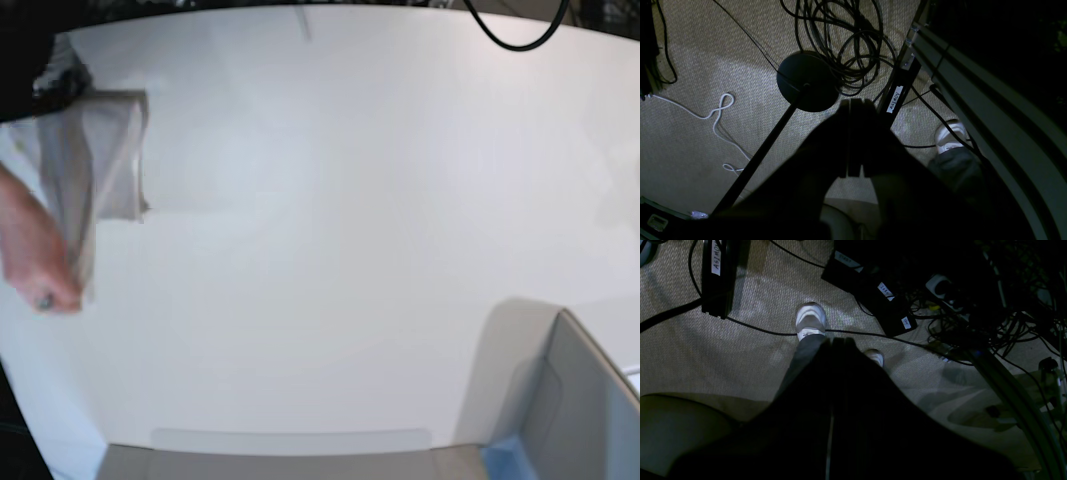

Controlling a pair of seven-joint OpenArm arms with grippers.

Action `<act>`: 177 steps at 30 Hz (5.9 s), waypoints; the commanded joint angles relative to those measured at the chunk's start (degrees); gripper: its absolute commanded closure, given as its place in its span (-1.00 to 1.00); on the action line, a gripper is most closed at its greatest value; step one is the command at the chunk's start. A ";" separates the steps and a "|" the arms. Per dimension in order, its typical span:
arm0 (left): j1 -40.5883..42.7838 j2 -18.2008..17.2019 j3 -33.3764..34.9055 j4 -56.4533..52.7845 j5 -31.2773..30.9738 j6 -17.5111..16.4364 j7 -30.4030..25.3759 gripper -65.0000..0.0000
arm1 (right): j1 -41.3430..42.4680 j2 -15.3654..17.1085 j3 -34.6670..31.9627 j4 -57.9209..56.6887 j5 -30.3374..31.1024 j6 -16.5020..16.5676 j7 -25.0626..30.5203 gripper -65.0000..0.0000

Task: Layout the t-shirt on the table in an organized manner, then fold the t-shirt properly

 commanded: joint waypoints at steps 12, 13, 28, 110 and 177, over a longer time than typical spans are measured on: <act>-1.15 -0.61 0.14 0.78 -0.04 0.35 -0.53 1.00 | -0.06 0.29 -0.09 0.03 -0.20 -0.32 0.13 1.00; -1.15 -0.61 0.14 0.78 -0.04 0.35 -0.53 1.00 | -0.06 0.29 -0.09 0.03 -0.20 -0.32 0.13 1.00; -1.15 -0.61 0.14 0.78 -0.04 0.35 -0.53 1.00 | -0.06 0.29 -0.09 0.03 -0.20 -0.32 0.13 1.00; 5.97 -0.96 0.31 0.69 -0.04 0.26 -1.15 1.00 | -6.30 1.61 0.08 -0.27 -0.03 -0.32 0.13 1.00; 67.24 3.70 -0.21 70.67 14.73 0.08 -78.34 1.00 | -72.68 35.46 29.97 84.96 10.79 -0.76 61.40 1.00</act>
